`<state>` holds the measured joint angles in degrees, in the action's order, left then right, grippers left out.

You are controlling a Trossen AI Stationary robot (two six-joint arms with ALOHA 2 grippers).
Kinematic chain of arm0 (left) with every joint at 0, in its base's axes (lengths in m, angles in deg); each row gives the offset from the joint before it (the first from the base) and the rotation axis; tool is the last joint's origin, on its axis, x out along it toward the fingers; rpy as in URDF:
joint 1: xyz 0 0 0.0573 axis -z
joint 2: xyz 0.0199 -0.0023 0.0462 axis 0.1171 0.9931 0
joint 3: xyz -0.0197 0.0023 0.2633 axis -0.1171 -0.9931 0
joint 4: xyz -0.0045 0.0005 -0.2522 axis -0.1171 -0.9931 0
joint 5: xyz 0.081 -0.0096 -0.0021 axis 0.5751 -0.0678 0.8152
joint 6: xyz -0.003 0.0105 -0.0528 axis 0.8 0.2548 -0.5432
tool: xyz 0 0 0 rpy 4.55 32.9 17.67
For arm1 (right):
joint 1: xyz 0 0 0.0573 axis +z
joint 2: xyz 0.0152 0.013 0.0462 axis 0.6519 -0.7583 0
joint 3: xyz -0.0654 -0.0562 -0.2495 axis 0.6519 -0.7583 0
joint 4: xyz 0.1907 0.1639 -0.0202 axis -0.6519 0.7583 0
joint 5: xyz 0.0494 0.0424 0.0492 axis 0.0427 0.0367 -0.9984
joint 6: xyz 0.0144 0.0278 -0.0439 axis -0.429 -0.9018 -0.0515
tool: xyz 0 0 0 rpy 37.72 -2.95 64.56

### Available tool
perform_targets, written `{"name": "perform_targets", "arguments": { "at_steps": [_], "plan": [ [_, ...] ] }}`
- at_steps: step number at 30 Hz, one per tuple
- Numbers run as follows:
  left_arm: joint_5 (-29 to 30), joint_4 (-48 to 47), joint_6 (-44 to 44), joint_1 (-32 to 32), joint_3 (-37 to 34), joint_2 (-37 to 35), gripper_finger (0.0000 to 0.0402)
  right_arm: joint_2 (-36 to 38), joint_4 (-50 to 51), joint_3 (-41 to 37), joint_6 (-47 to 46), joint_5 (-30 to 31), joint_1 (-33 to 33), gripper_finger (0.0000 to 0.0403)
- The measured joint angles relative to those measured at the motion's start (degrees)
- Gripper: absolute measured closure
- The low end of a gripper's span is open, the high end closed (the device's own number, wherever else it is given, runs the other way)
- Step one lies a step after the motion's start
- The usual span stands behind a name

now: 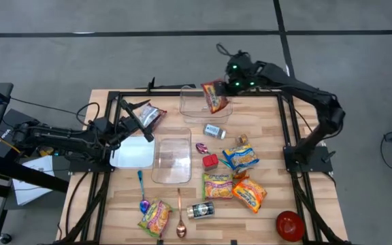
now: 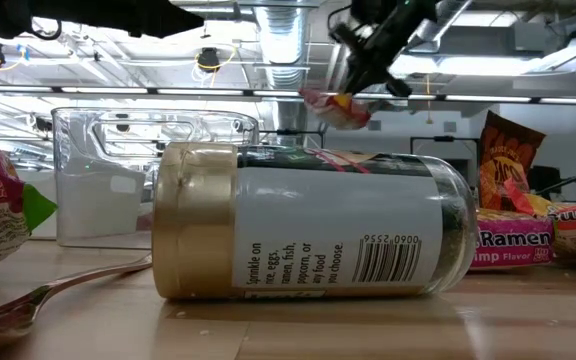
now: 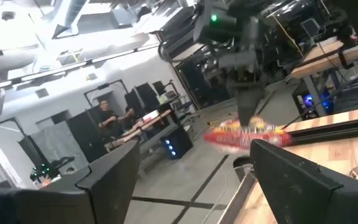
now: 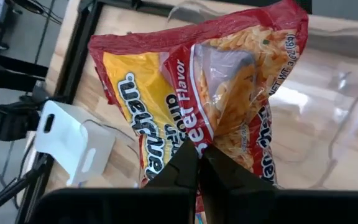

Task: Pick & Place Food Item
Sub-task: Put the right red noodle pack into the top transparent bin

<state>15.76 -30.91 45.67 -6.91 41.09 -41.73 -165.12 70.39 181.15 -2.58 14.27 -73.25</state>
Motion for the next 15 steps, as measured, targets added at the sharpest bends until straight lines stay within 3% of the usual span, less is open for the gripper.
{"name": "perform_targets", "arguments": {
  "at_steps": [11,15],
  "plan": [
    [0.0,-4.3,-5.2,0.1,0.0,0.0,0.0103,-8.7,-13.0,0.0,-6.0,2.1,-1.2,0.0403],
    [0.0,-4.6,-5.4,0.1,0.0,0.0,0.0103,-10.6,-13.0,0.0,-9.2,2.0,-1.8,0.0403]
  ]
}}
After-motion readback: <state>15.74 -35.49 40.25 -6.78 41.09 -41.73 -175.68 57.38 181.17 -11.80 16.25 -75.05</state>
